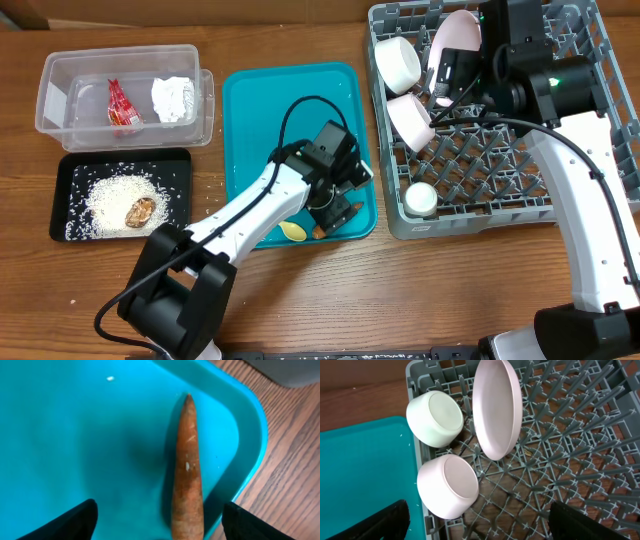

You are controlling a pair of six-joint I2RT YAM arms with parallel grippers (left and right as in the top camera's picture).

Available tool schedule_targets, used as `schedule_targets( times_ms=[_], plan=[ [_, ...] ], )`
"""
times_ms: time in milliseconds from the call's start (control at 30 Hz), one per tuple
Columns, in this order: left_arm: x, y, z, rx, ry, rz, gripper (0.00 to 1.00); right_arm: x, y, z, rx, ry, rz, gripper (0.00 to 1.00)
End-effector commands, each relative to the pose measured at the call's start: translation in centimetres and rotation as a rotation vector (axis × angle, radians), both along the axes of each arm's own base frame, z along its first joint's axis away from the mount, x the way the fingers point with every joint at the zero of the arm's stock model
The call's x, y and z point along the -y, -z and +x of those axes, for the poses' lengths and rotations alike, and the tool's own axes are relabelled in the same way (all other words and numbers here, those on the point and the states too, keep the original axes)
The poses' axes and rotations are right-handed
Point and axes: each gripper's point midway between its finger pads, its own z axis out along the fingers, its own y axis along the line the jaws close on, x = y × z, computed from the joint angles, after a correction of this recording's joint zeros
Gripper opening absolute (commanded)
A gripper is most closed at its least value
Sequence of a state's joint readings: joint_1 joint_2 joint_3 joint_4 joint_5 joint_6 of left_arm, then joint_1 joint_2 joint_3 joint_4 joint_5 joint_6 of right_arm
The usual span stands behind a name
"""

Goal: Sort waste into correct bins and load items into the dishwasher
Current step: 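Grasp the carrot on the teal tray with the left gripper, then drop the carrot onto the black tray with the left gripper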

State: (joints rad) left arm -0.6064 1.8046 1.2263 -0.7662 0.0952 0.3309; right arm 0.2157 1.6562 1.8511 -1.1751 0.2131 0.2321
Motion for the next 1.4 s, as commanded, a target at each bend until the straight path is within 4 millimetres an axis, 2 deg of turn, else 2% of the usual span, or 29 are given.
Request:
schedule_targets(
  times_ms=[0, 267, 467, 533, 633, 767, 867, 900, 1000, 1067, 1167, 1233, 1367],
  plan=[
    [0.1, 1.0, -0.9, -0.045, -0.012, -0.021, 0.8, 0.0, -0.4, 0.0, 0.009, 0.002, 0.012, 0.91],
    [0.6, 1.7, -0.8, -0.034, 0.024, -0.043, 0.76, 0.0, -0.4, 0.0, 0.01, 0.004, 0.015, 0.91],
    [0.4, 4.4, -1.1, -0.081, 0.023, -0.012, 0.73, -0.1, -0.4, 0.0, 0.009, 0.0, 0.02, 0.91],
    [0.2, 5.0, -1.2, -0.093, 0.021, 0.002, 0.67, -0.1, -0.4, 0.0, 0.008, 0.0, 0.02, 0.91],
    [-0.1, 5.2, -1.1, -0.093, 0.015, 0.013, 0.52, -0.1, -0.4, 0.0, 0.009, 0.0, 0.02, 0.91],
    [-0.7, 4.7, 0.4, -0.047, -0.073, 0.051, 0.2, -0.1, -0.4, 0.1, 0.01, 0.0, 0.021, 0.91],
    [-0.8, 2.6, 2.4, -0.004, -0.159, 0.059, 0.06, -0.3, -0.5, 0.2, 0.016, -0.006, 0.029, 0.91],
    [-0.6, 0.5, 3.8, 0.018, -0.21, 0.05, 0.04, -0.8, -0.5, 0.3, 0.019, -0.023, 0.051, 0.91],
    [-1.3, -3.5, 6.1, 0.051, -0.332, 0.051, 0.04, -1.6, -0.5, 0.2, 0.014, -0.049, 0.086, 0.91],
    [-2.9, -6.3, 7.4, 0.069, -0.442, 0.065, 0.04, -2.0, -0.5, 0.1, 0.009, -0.066, 0.107, 0.91],
    [-6.3, -10.5, 8.6, 0.057, -0.632, 0.072, 0.04, -3.7, -0.3, -0.1, -0.009, -0.126, 0.18, 0.9],
    [-9.1, -12.5, 8.6, 0.031, -0.753, 0.074, 0.04, -5.3, -0.1, -0.4, -0.032, -0.179, 0.236, 0.89],
    [-16.5, -15.0, 6.4, -0.043, -0.985, 0.113, 0.04, -8.3, 1.3, -0.7, -0.079, -0.258, 0.266, 0.89]
  ],
)
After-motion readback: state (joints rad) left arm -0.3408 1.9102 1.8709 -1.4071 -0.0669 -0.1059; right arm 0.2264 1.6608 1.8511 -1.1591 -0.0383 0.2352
